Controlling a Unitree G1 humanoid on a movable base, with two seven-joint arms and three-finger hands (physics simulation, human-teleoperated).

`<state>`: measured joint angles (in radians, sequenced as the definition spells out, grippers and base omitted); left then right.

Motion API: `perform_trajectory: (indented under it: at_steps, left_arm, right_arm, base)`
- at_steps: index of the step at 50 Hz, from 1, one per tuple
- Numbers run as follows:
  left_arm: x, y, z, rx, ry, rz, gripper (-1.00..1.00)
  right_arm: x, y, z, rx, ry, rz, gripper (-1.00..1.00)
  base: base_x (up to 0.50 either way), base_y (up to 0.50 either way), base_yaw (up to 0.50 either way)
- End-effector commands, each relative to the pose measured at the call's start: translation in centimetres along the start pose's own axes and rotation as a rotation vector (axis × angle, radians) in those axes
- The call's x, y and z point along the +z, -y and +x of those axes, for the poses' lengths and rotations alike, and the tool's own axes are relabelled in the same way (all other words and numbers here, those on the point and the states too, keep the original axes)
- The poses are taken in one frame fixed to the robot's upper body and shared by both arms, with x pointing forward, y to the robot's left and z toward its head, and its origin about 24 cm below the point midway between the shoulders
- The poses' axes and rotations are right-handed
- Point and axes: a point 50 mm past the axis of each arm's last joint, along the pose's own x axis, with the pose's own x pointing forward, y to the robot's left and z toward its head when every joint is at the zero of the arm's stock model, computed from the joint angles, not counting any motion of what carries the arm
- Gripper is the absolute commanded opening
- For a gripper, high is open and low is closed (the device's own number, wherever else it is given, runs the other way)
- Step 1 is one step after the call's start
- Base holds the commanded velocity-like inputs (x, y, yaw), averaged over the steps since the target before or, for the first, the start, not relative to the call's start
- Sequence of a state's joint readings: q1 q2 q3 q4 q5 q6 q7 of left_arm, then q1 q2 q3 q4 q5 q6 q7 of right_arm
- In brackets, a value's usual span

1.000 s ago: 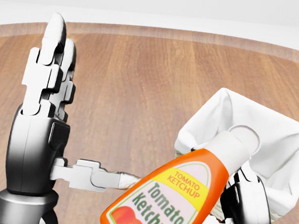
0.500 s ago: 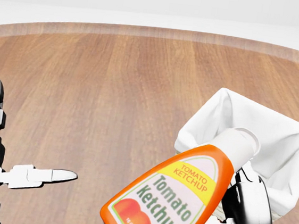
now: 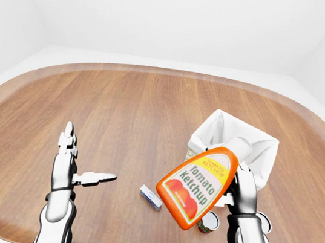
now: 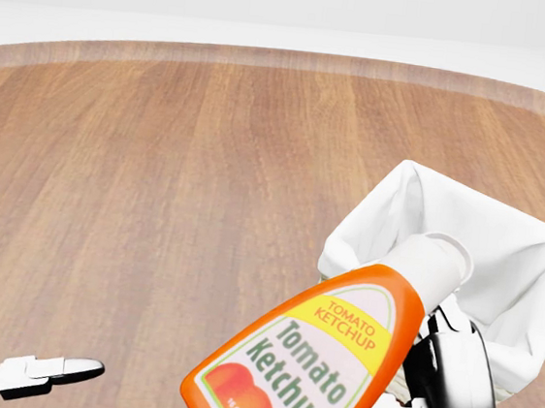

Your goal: Pick up the ketchup, and put it in the basket.

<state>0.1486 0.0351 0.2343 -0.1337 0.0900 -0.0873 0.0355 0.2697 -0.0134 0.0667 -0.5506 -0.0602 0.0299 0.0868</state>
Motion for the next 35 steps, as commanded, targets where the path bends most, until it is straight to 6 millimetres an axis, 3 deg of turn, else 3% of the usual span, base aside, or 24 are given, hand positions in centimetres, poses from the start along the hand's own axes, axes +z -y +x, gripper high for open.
perform_trajectory:
  at_steps: [1, 7, 22, 35]
  left_arm:
    - [-2.26, -0.37, 0.01, 0.011, -0.096, -0.02, 1.0]
    - [-3.03, -0.02, 0.04, -0.012, -0.128, 0.004, 1.0]
    - [-2.37, 0.02, 0.06, -0.006, -0.101, -0.016, 1.0]
    - [-2.62, 0.12, 0.11, -0.012, -0.111, -0.016, 1.0]
  right_arm:
    - [0.03, 0.14, 0.05, -0.031, 0.007, -0.002, -1.0]
    - [0.04, 0.07, 0.02, -0.027, 0.006, -0.003, -1.0]
    - [-0.21, -0.2, 0.15, -0.018, 0.0, -0.007, -1.0]
    - [0.75, 0.78, 0.58, -0.045, 0.009, -0.039, -1.0]
  base:
    - [0.0, 0.0, 0.0]
    - [0.0, 0.0, 0.0]
    - [0.0, 0.0, 0.0]
    - [0.0, 0.0, 0.0]
